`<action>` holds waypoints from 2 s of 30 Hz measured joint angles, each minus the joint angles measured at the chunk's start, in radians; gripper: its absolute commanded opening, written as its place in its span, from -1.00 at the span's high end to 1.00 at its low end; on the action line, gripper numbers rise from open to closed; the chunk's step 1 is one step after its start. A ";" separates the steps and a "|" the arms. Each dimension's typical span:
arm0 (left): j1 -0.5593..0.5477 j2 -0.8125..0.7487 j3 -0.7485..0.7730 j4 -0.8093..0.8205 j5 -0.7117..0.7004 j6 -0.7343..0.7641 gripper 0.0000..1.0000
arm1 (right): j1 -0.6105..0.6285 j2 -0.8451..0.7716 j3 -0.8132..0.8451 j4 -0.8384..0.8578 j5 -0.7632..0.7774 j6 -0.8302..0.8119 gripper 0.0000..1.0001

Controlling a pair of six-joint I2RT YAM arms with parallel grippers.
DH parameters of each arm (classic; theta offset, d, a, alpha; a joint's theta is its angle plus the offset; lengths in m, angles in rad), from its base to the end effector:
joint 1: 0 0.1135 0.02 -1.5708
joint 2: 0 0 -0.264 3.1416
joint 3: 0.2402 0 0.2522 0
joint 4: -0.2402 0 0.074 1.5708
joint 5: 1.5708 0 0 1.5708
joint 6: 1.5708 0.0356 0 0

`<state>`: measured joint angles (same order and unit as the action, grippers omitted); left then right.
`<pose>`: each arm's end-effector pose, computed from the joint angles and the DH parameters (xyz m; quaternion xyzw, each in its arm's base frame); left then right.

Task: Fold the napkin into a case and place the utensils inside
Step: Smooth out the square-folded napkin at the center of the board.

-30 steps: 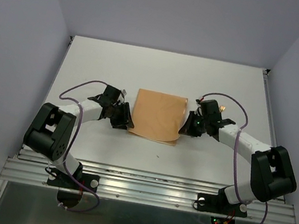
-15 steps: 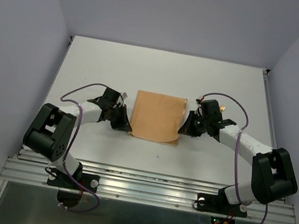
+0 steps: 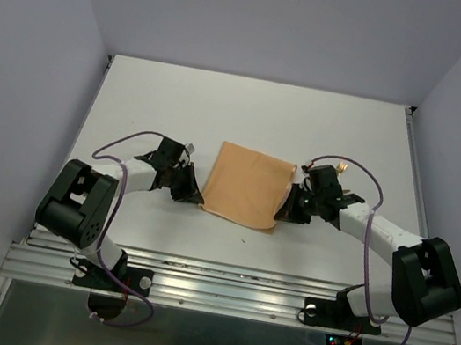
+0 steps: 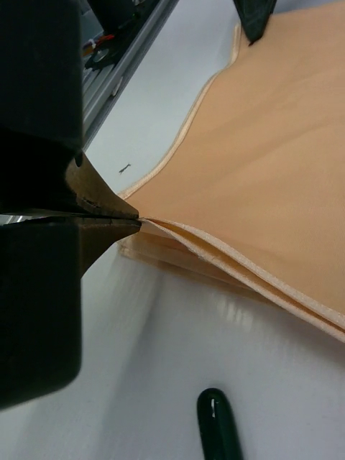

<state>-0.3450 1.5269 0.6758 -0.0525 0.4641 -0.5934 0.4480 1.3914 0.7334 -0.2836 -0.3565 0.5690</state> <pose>0.2586 -0.1099 0.1494 -0.0392 0.9218 -0.3379 0.1860 0.2349 0.1267 0.1841 0.0018 0.9375 0.2955 0.1839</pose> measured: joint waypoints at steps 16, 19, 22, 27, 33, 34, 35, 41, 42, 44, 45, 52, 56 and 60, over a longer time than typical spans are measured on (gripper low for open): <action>0.000 -0.033 -0.034 0.021 -0.008 -0.035 1.00 | 0.027 0.048 -0.093 0.042 0.013 0.041 0.03; 0.000 -0.046 -0.045 0.022 -0.011 -0.039 1.00 | 0.027 0.051 -0.092 0.047 0.012 0.041 0.06; 0.000 -0.051 -0.047 0.021 -0.014 -0.042 1.00 | 0.027 0.060 -0.091 0.056 0.010 0.043 0.20; 0.000 -0.074 -0.057 0.024 -0.020 -0.044 1.00 | 0.027 0.089 -0.080 0.064 0.029 0.046 0.79; 0.000 -0.127 -0.094 0.023 -0.036 -0.060 1.00 | 0.027 0.148 -0.021 0.064 0.084 0.045 0.99; 0.000 -0.138 -0.100 0.019 -0.039 -0.063 1.00 | 0.028 0.155 -0.012 0.064 0.095 0.044 0.99; 0.000 -0.154 -0.109 0.018 -0.043 -0.068 1.00 | 0.030 0.164 0.005 0.060 0.113 0.037 0.99; 0.000 -0.269 -0.148 -0.016 -0.067 -0.099 0.25 | 0.031 0.220 0.082 0.060 0.187 -0.015 0.47; 0.000 -0.288 -0.148 -0.024 -0.074 -0.100 0.17 | 0.031 0.222 0.086 0.059 0.193 -0.019 0.39; 0.000 -0.323 -0.144 -0.048 -0.090 -0.103 0.04 | 0.032 0.225 0.104 0.054 0.216 -0.042 0.27; 0.000 -0.341 -0.137 -0.072 -0.106 -0.098 0.04 | 0.032 0.225 0.111 0.050 0.229 -0.053 0.22; 0.000 -0.332 0.051 -0.177 -0.194 -0.060 0.08 | 0.031 0.225 0.211 -0.052 0.379 -0.098 0.13; 0.002 -0.233 0.183 -0.164 -0.220 -0.049 0.42 | 0.031 0.264 0.351 -0.076 0.409 -0.102 0.53; 0.016 -0.066 0.319 -0.131 -0.239 -0.040 1.00 | 0.031 0.378 0.537 -0.055 0.385 -0.099 0.81</action>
<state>-0.3294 1.4609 0.9951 -0.1837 0.2253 -0.6331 0.4793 1.7691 1.2709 -0.3389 0.0288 0.4702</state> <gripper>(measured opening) 0.085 0.127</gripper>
